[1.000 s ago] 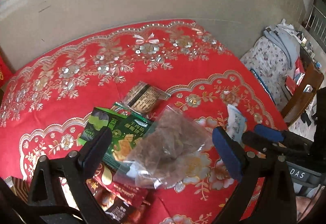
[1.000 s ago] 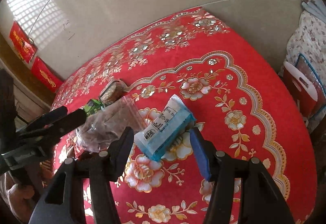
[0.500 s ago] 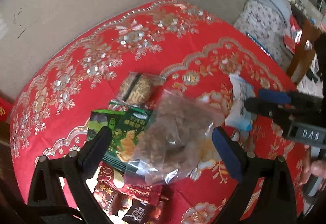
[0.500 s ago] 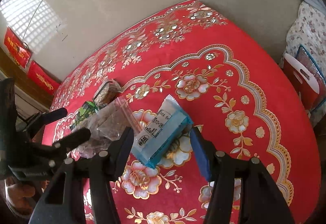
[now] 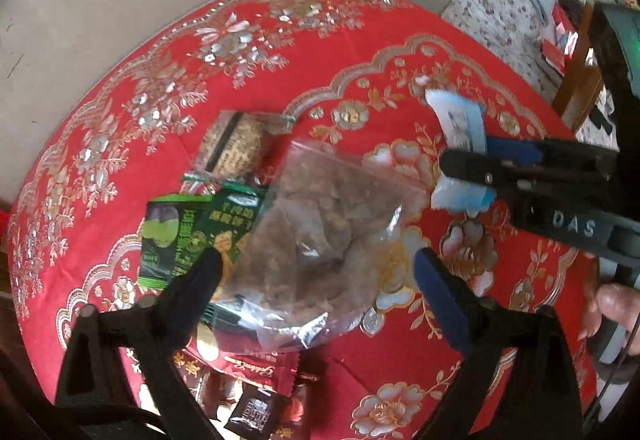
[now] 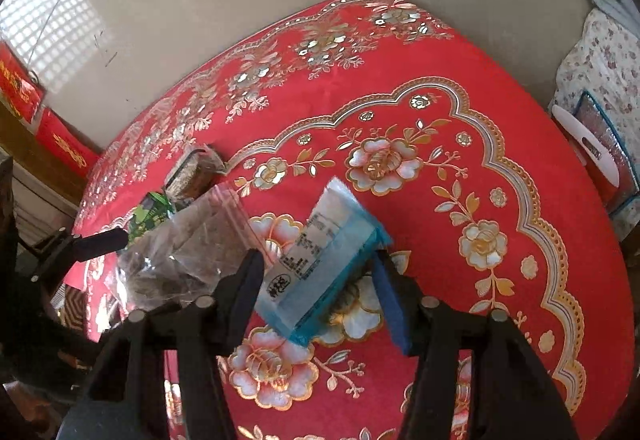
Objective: Organize snacks
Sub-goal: 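Grasp the clear bag of brown snacks with the left tool while the right tool grasps the blue-and-white packet, then carry the brown snack bag and blue-and-white packet over the white tray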
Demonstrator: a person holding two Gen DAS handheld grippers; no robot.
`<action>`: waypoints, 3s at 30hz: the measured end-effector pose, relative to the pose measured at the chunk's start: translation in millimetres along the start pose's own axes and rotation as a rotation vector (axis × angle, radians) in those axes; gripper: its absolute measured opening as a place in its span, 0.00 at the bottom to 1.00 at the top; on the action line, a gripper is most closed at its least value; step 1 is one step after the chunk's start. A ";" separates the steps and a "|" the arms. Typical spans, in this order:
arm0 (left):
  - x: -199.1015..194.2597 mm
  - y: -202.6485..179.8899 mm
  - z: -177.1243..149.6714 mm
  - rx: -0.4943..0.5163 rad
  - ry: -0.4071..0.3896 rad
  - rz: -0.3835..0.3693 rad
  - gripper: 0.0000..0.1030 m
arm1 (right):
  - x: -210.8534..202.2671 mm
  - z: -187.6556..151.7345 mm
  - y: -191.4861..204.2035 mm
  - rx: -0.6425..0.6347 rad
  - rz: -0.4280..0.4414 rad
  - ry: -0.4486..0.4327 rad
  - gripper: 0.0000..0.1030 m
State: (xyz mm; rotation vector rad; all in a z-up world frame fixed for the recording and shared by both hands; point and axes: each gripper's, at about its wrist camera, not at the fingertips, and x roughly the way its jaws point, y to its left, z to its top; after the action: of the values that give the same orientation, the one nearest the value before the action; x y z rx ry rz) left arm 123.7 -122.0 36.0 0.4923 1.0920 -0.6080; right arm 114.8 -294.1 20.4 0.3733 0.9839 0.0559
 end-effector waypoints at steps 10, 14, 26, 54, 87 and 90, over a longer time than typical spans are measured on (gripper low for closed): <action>-4.3 5.0 -9.0 -0.064 -0.041 0.013 0.27 | -4.4 -7.1 0.5 -0.047 0.022 -0.031 0.29; -16.5 9.4 -16.9 -0.130 -0.101 -0.043 0.23 | -13.1 -14.6 -1.3 -0.045 0.048 -0.062 0.27; -67.8 7.7 -63.9 -0.222 -0.228 0.041 0.23 | -44.9 -35.5 15.9 -0.071 0.121 -0.106 0.26; -175.7 67.6 -255.7 -0.508 -0.355 0.306 0.23 | -74.2 -130.5 214.6 -0.413 0.343 -0.076 0.26; -195.5 136.2 -412.6 -0.803 -0.348 0.404 0.23 | -45.0 -219.7 359.1 -0.696 0.446 0.073 0.26; -189.5 137.5 -418.4 -0.809 -0.334 0.414 0.23 | -41.6 -228.7 368.9 -0.723 0.450 0.091 0.26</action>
State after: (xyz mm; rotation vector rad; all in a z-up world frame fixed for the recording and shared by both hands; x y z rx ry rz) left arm -124.0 287.8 59.6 -0.0967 0.7935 0.1370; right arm -51.5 106.7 63.3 -0.0848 0.8867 0.8199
